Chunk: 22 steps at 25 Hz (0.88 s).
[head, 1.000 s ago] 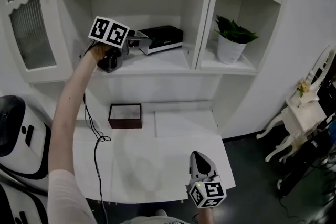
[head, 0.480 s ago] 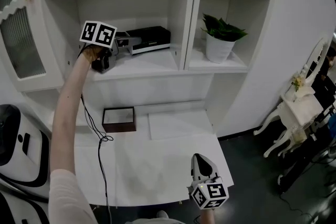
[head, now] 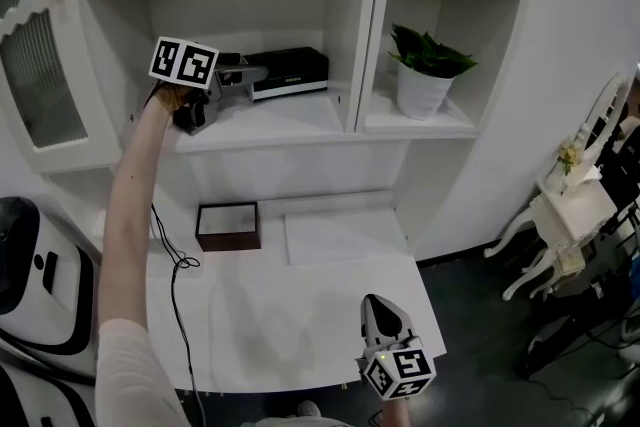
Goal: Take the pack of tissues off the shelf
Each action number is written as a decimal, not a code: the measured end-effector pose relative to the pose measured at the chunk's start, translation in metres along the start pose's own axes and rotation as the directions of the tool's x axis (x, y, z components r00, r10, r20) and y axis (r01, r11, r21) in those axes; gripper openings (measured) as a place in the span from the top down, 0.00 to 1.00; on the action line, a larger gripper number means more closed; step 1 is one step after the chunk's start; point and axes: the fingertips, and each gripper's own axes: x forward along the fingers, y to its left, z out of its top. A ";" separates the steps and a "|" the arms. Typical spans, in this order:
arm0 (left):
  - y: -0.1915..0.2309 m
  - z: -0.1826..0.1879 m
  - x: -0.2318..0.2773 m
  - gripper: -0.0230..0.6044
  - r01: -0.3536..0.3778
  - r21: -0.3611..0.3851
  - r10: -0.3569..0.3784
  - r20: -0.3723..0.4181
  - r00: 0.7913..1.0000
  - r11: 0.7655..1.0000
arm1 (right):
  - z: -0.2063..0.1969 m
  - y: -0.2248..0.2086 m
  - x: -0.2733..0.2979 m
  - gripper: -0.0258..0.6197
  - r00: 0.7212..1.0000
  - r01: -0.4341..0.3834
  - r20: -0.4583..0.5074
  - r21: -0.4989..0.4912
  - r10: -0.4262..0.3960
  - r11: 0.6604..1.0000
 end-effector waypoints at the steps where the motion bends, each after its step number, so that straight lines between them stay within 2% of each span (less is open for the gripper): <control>1: -0.001 0.001 0.005 0.31 0.012 -0.007 -0.012 0.001 1.000 1.000 | -0.001 0.003 0.000 0.96 1.000 -0.009 -0.005 -0.003 0.009 1.000; 6: 0.006 0.002 0.018 0.30 0.021 -0.048 -0.021 0.013 1.000 0.999 | -0.004 0.007 -0.005 0.96 0.999 -0.030 -0.012 -0.005 0.030 1.000; 12: 0.006 0.004 0.015 0.31 0.044 -0.034 -0.043 0.024 0.999 0.998 | -0.006 0.001 -0.003 0.96 0.999 -0.030 -0.027 -0.008 0.030 1.000; 14: 0.002 0.004 0.010 0.32 0.050 0.004 -0.050 0.008 0.999 0.999 | -0.003 0.004 0.000 0.96 0.999 -0.042 -0.022 -0.020 0.041 0.999; 16: -0.005 0.002 0.006 0.32 0.042 0.081 -0.041 -0.020 0.999 0.996 | -0.002 0.007 0.002 0.96 0.998 -0.052 -0.024 -0.033 0.051 0.998; 19: -0.009 -0.006 0.008 0.32 0.015 0.199 0.006 -0.104 0.995 0.980 | -0.005 0.012 0.003 0.96 0.997 -0.074 -0.035 -0.039 0.072 0.997; 22: -0.003 -0.016 0.017 0.32 -0.012 0.259 0.066 -0.199 0.978 0.966 | -0.010 0.019 0.004 0.96 0.994 -0.102 -0.051 -0.051 0.099 0.994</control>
